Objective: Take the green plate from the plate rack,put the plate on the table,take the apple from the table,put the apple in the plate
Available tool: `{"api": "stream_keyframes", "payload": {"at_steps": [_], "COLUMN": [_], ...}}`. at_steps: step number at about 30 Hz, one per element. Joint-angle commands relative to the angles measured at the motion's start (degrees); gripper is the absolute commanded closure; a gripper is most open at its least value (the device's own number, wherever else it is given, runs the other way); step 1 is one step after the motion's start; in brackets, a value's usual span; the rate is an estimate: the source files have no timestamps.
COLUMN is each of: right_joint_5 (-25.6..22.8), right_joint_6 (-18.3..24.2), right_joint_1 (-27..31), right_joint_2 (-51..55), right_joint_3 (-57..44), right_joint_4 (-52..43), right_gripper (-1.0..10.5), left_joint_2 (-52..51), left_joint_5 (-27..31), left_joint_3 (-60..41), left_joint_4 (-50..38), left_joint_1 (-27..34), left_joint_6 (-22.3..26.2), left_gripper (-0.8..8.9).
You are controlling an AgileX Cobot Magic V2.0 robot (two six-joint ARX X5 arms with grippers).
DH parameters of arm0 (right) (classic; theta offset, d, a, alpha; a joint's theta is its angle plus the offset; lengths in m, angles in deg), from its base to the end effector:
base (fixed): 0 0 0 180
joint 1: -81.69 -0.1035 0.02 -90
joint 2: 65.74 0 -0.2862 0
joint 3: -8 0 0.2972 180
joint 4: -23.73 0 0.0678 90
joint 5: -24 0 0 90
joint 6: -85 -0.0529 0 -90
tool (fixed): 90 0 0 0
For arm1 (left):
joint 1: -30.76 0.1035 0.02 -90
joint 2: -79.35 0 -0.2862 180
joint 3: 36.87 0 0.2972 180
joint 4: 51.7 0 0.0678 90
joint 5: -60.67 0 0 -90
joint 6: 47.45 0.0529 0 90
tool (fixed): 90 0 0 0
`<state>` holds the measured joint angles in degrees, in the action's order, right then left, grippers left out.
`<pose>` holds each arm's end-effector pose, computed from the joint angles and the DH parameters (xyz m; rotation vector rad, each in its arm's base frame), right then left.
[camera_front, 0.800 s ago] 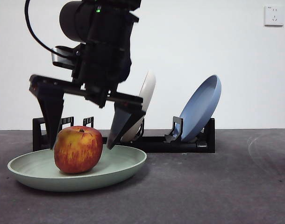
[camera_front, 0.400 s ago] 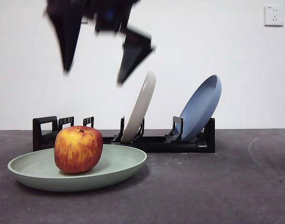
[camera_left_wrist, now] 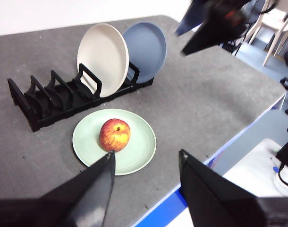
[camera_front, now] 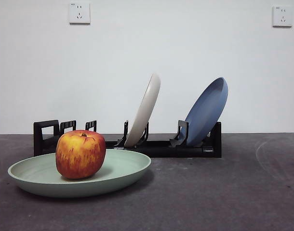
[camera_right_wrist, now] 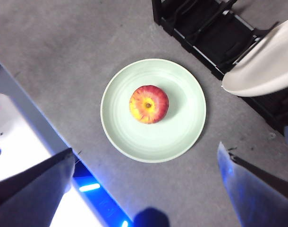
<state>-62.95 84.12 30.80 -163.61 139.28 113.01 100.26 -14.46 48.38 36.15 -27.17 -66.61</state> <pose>0.2343 0.2927 0.4508 -0.3961 0.9290 0.8559 0.0064 0.0153 0.4261 -0.0665 0.4555 -0.6724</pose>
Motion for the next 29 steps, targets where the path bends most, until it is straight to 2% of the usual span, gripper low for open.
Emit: {"api": "stream_keyframes", "payload": {"at_steps": [1, 7, 14, 22, 23, 24, 26, 29], "right_joint_5": [0.09, -0.74, -3.02, -5.92, -5.99, -6.1, -6.16, -6.82], "right_joint_6": [0.48, -1.09, -5.68, -9.73, -10.14, -10.36, -10.45, -10.69], "right_joint_1": [-0.04, -0.04, -0.04, -0.04, -0.04, -0.04, -0.04, -0.04], "right_joint_2": [4.09, 16.04, 30.71, 42.84, 43.56, 44.24, 45.03, 45.68], "right_joint_3": [-4.46, -17.55, -32.02, -38.38, -38.4, -38.4, -38.4, -38.4], "right_joint_4": [1.29, 1.27, 1.25, 1.25, 1.25, 1.27, 1.27, 1.27], "right_gripper": [4.4, 4.4, 4.4, 4.6, 5.2, 6.3, 9.1, 9.6], "left_joint_2": [1.66, 6.64, 13.38, 19.65, 20.17, 20.68, 21.33, 22.21], "left_joint_5": [0.39, 1.77, 1.75, 1.75, 1.73, 1.66, 1.66, 1.66], "left_joint_3": [-0.17, -0.17, -0.17, -0.17, -0.17, -0.17, -0.17, -0.17], "left_joint_4": [-0.61, -0.76, -1.92, -3.23, -3.37, -3.48, -3.45, -3.39], "left_joint_1": [-0.33, -0.68, -0.68, -0.68, -0.68, -0.68, -0.68, -0.68], "left_joint_6": [-0.28, -0.28, -0.28, -0.31, -0.33, -0.35, -0.33, -0.35], "left_gripper": [5.85, 5.85, 5.85, 5.96, 5.99, 6.24, 8.16, 8.22]}}
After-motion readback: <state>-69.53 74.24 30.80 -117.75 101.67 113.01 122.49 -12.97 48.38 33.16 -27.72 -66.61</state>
